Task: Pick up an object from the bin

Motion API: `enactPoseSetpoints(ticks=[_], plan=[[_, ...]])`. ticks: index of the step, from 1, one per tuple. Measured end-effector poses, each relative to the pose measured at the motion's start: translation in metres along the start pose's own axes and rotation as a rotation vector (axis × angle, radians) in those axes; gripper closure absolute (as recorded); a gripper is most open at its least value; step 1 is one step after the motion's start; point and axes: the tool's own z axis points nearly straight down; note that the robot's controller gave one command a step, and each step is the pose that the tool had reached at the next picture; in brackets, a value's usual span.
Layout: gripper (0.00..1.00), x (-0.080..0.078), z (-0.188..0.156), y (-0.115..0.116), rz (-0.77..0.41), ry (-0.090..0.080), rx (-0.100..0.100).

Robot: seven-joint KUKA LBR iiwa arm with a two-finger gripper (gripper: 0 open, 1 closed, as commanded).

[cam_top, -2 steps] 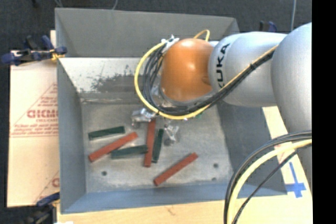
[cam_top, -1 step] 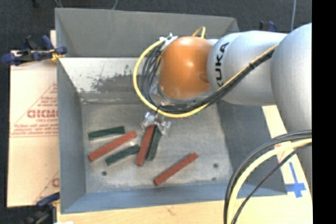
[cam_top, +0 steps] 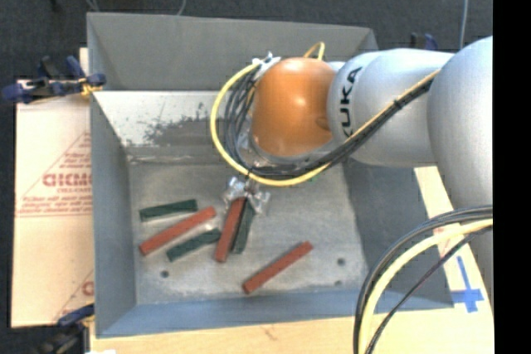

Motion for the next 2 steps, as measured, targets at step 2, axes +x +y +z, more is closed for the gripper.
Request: enactPoseSetpoints(ticks=[2], plan=[[1.00, 0.000, -0.083, 0.000, 0.003, 0.006, -0.006]])
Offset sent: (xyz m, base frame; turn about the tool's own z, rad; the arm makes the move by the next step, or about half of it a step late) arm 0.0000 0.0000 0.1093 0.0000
